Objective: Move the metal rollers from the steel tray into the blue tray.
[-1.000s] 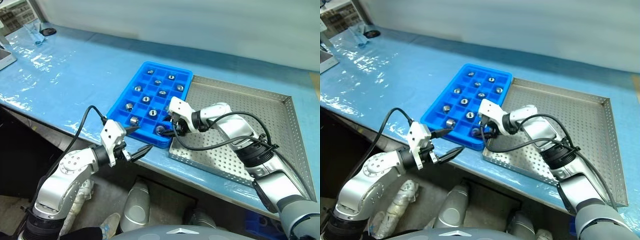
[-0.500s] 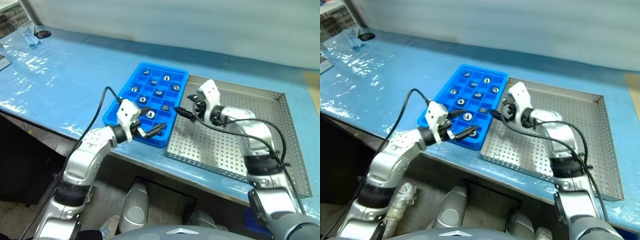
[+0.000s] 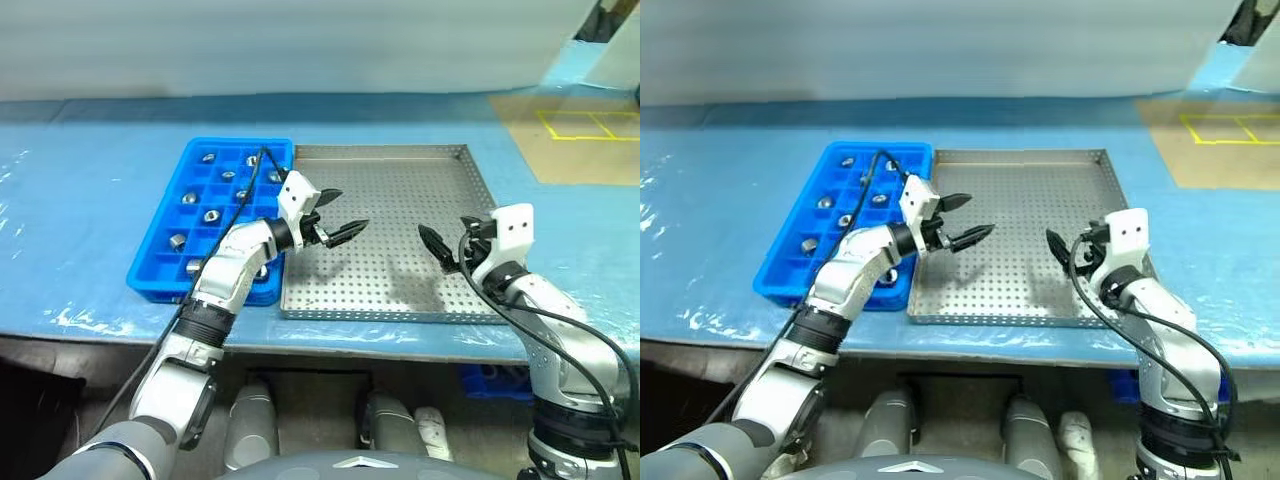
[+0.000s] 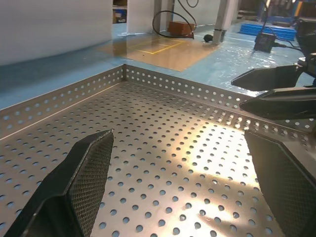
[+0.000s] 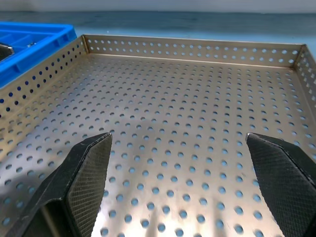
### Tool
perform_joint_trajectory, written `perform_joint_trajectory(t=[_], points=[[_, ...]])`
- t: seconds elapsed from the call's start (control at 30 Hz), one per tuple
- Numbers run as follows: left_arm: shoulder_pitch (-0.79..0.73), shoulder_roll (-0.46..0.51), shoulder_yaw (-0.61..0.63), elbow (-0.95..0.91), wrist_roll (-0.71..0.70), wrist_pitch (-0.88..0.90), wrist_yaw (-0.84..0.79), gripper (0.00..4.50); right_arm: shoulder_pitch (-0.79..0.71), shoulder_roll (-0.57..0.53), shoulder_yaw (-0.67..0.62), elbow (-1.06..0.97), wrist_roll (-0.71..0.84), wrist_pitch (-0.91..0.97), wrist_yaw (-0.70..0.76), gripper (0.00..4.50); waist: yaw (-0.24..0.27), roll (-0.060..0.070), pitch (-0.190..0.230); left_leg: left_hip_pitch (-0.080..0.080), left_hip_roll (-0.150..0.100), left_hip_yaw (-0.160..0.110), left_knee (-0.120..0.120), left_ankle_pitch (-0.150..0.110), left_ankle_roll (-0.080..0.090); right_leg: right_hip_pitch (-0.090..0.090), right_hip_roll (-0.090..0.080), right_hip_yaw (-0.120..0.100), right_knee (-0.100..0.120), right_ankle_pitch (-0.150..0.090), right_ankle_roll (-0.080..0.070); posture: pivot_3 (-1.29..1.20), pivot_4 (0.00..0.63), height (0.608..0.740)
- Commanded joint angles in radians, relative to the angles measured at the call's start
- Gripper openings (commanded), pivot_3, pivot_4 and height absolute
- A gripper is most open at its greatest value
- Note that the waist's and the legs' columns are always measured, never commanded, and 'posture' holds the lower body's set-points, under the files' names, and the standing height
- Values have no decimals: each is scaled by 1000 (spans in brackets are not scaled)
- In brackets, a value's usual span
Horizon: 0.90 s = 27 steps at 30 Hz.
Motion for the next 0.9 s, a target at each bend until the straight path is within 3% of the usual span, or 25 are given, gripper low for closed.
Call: perform_joint_trajectory(t=[0.03, 0.9], points=[[-33, 0, 22, 60, 20, -83, -18, 4444, 11, 0, 0, -69, 25, -64, 4, 4430, -7, 0, 0, 0, 0, 0, 0, 0, 0, 0, 0, 0, -1, 0, 0, -120, 150, 740], [42, 14, 46, 45, 43, -181, -49, 4444, -56, -126, 91, 12, 45, -123, 128, 4430, -6, 0, 0, -1, -3, 0, 1, -3, 5, 4, -4, -1, -6, 5, -3, -28, 150, 740]])
